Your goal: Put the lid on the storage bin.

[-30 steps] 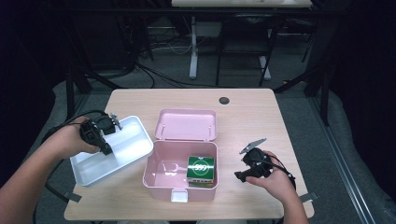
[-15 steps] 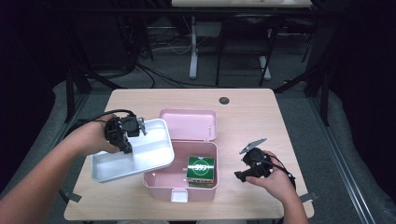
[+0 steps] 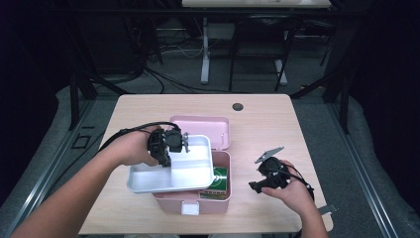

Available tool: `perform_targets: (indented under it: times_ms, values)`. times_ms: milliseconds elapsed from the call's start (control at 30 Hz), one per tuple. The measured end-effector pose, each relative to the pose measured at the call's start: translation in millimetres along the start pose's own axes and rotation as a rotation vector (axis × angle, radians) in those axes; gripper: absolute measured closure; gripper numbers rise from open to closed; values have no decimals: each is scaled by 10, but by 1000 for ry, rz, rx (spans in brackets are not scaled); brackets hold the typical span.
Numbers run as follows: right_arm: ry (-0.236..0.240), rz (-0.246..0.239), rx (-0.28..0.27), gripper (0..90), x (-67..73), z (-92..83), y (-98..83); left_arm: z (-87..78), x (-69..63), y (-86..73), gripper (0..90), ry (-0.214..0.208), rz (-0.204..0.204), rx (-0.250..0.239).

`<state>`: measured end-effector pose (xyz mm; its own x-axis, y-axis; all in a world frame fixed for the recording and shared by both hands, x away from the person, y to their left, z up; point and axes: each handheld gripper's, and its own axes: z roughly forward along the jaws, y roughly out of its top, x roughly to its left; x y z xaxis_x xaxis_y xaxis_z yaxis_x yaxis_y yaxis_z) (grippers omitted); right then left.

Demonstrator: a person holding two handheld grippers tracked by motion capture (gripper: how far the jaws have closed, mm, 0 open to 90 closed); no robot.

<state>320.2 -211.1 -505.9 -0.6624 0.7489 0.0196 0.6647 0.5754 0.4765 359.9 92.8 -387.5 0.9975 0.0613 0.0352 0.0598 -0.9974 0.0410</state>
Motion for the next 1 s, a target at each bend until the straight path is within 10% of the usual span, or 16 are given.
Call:
perform_targets:
  times_ms: [467, 1000]
  values:
    - [6, -3, -1, 329, -2, 8, 1, 197, -71, 364, 891, -17, 109, -16]
    - [7, -4, 2, 329, 6, 39, 3, 417, -57, 408, 888, -44, 63, -25]
